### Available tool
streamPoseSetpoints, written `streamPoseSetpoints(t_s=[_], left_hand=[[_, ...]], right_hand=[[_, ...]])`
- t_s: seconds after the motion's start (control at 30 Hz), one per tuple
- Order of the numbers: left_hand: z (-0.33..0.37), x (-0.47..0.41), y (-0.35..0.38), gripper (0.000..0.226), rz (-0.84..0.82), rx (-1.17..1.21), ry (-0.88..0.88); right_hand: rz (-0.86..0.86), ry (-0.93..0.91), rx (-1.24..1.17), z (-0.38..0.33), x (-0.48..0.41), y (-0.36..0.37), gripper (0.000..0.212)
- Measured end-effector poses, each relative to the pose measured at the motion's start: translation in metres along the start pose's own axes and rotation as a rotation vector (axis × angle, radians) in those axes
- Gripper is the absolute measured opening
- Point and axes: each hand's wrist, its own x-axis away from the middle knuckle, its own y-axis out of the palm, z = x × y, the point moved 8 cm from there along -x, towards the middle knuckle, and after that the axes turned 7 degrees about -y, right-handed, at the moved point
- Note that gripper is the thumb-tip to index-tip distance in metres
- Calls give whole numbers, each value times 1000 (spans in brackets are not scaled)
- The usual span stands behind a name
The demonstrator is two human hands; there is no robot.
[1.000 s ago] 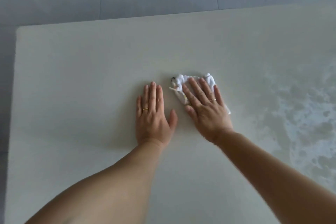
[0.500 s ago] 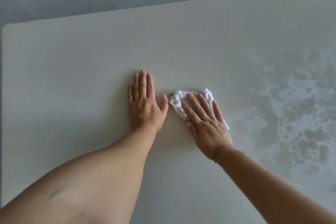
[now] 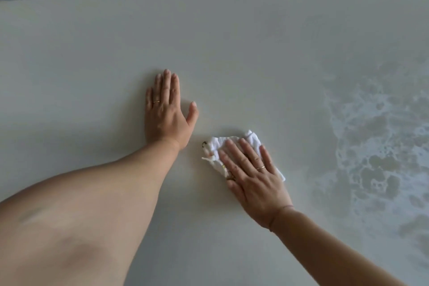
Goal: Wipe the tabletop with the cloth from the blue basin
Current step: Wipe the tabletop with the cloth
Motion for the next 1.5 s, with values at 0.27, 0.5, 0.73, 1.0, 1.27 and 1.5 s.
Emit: streamPoseSetpoints(t_s=[0.27,0.5,0.73,1.0,1.27,1.5], left_hand=[[0,0,5,73,-2,-8,6],[0,1,5,73,-18,-40,8],[6,18,-1,68,-30,-146,-47],[70,245,9,61,-82,3,87],[59,263,18,66,-105,-8,70],[59,261,13,63,-129,-14,52]], right_hand=[[89,733,-133,65,39,-6,62],[-43,-138,17,-26,78,14,56],[39,657,-112,88,108,2,62],[-26,-19,19,9,130,13,58],[68,691,-151,45,155,16,62],[-54,22,-68,-37,184,31,58]])
